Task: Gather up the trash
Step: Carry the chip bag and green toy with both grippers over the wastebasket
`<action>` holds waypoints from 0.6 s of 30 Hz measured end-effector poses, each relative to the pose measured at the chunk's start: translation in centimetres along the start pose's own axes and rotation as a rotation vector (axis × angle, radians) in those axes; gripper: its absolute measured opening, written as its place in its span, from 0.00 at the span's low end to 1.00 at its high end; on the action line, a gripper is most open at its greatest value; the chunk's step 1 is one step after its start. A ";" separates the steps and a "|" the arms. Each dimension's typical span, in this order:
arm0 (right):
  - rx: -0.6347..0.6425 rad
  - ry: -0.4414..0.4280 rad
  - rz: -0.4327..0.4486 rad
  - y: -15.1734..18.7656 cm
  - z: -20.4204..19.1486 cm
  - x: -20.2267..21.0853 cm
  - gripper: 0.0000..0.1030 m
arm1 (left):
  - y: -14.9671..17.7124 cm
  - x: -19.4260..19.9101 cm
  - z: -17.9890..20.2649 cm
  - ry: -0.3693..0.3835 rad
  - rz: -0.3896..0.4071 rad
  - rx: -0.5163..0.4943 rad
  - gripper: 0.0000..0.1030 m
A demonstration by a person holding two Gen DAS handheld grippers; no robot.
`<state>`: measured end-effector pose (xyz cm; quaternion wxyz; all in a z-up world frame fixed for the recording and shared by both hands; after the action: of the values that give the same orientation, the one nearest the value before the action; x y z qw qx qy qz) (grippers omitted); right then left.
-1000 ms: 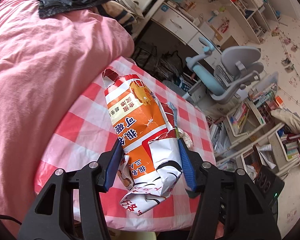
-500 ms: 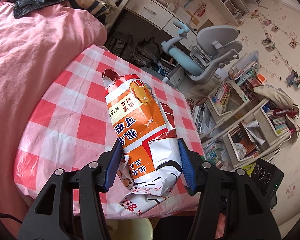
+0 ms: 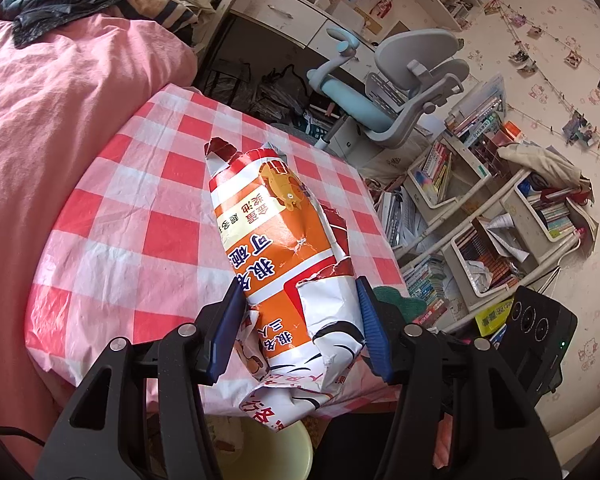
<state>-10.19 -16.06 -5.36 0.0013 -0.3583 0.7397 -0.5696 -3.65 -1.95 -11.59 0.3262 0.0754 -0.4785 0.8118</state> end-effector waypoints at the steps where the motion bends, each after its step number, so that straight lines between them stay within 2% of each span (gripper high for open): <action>1: 0.001 -0.002 -0.004 0.2 -0.1 0.0 0.23 | 0.2 0.2 0.0 -0.003 -0.003 -0.005 0.51; 7: 0.002 -0.016 -0.052 2.6 -1.3 0.4 0.24 | 2.3 0.5 -0.3 -0.053 -0.060 -0.031 0.51; 18: -0.015 -0.021 -0.124 6.8 -2.9 1.6 0.24 | 7.0 2.0 -0.3 -0.098 -0.122 -0.040 0.51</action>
<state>-16.15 -13.85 -9.41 -0.0289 -0.4094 0.7204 -0.5590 -9.32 -3.12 -15.99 0.3527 0.1377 -0.5045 0.7760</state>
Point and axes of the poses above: each gripper's, at about its wrist camera, not at the fingertips, and x roughly against the way its jaws point, z to its right, y to its underside, the point moved 8 cm from there along -x, roughly the way its jaws point, and after that the axes turned 14 degrees about z, right-handed, at the moved point
